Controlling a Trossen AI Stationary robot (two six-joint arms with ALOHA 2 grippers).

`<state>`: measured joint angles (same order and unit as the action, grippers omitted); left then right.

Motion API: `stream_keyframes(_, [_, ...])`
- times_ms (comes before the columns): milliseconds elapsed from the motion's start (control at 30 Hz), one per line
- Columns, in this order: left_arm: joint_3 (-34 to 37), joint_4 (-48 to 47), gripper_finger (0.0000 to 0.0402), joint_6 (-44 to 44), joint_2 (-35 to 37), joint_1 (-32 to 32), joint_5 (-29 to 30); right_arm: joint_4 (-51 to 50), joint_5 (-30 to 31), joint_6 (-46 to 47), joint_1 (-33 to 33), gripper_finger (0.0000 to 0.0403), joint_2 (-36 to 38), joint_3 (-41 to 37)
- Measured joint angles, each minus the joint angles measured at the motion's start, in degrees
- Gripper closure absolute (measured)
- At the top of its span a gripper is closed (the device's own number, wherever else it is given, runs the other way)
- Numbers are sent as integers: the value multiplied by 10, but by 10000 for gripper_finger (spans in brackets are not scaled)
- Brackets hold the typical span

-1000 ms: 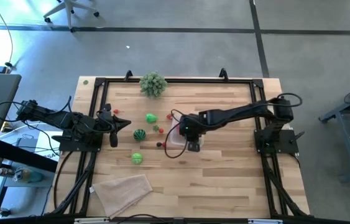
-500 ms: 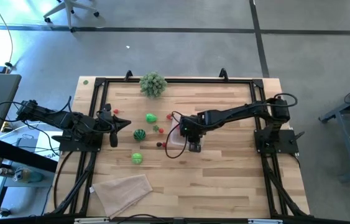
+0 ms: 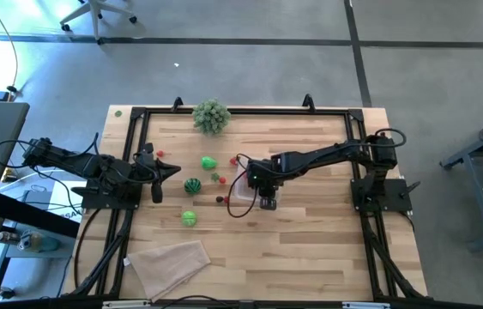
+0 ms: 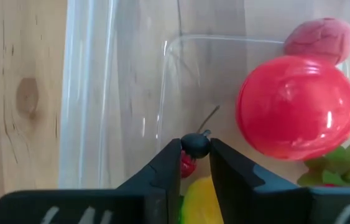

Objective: Pick and placing Produce into tupperware
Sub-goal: Put the blueberry into the transparent bin, then put the strawberry into the transparent bin

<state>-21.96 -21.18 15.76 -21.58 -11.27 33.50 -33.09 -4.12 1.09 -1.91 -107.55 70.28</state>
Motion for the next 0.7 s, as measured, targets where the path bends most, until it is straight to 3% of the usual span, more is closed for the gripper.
stream_keyframes(233, [0,0,401,0,0,0,0,4,0,0,0,289,0,0])
stream_keyframes(467, [0,0,401,0,0,0,0,-16,6,0,2,281,2,17])
stream_keyframes(700, [0,0,401,0,0,0,0,-53,98,4,39,281,58,54])
